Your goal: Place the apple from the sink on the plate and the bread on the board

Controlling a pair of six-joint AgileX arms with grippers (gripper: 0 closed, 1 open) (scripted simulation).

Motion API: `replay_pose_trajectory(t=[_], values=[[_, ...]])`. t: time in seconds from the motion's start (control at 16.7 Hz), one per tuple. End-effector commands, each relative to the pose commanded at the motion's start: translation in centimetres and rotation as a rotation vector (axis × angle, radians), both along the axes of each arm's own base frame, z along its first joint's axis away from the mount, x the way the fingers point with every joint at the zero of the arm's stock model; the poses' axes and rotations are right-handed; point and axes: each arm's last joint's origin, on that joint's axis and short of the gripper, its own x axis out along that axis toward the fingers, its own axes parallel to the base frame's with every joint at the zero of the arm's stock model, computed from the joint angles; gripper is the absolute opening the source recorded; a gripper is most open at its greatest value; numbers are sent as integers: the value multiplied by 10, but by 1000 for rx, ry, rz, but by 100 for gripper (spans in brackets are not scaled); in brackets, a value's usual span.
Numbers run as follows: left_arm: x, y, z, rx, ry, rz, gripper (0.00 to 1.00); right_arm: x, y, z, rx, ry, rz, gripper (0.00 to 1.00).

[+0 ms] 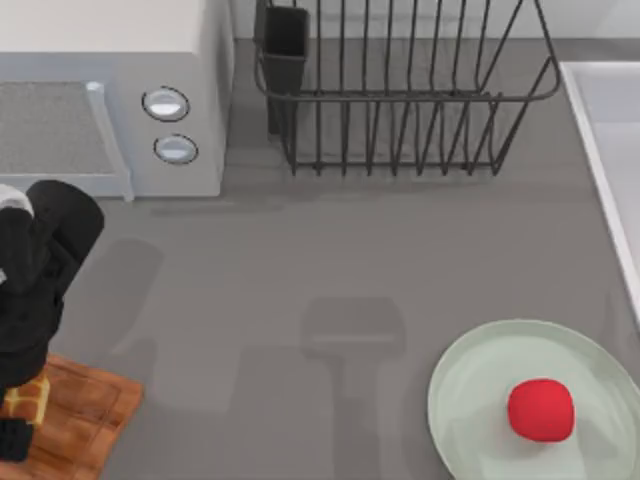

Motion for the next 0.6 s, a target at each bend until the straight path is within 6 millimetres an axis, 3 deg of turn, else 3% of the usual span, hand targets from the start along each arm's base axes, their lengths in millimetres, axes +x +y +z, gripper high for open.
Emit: replay_pose_trajectory(t=[0.6], values=[[0, 0, 3, -3, -16, -8, 100, 0, 0, 0, 0, 0, 0, 100]])
